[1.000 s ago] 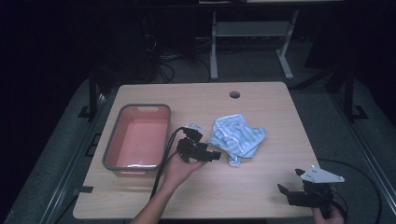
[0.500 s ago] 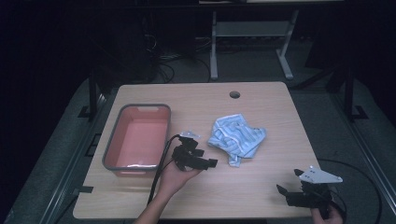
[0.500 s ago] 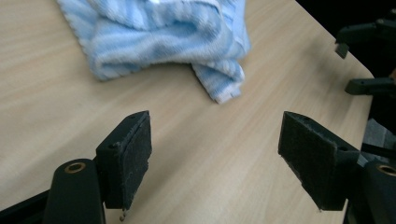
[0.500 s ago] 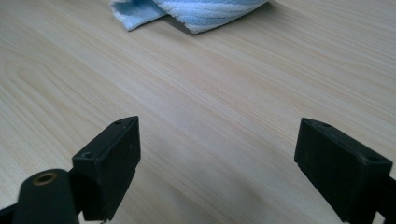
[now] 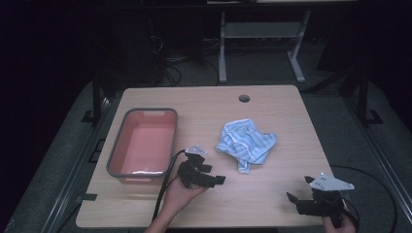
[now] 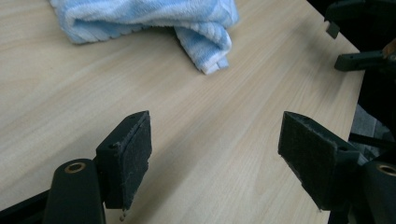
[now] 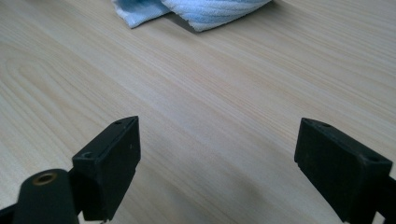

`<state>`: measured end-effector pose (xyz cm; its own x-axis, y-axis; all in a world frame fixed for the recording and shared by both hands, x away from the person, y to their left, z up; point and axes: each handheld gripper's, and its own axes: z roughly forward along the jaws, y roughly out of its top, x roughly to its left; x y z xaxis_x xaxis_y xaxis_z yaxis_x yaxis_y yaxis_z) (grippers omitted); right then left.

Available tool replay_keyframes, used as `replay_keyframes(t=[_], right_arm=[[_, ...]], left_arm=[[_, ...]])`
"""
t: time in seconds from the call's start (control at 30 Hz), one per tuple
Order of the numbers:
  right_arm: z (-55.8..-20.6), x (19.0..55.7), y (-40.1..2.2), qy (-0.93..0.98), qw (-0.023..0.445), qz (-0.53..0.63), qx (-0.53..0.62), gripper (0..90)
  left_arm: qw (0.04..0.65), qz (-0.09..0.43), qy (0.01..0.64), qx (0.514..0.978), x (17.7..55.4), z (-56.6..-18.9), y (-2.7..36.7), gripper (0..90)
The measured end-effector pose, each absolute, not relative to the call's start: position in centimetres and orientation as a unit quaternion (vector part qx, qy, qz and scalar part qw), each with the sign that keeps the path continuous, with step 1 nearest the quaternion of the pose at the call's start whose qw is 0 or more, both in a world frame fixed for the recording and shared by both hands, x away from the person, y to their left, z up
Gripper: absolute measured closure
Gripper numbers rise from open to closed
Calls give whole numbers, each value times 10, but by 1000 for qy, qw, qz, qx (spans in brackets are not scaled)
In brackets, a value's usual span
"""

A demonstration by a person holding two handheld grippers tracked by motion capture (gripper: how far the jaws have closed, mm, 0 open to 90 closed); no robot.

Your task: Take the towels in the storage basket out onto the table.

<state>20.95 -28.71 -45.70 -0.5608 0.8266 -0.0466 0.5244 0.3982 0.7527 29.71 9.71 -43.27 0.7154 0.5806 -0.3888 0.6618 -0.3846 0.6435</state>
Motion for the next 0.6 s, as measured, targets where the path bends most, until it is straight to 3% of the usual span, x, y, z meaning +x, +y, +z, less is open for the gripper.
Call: replay_keyframes(t=[0.6], right_arm=[[-457,207,-286,808,213,356,418,138]], left_arm=[[410,-52,367,833,269,-443,105,256]])
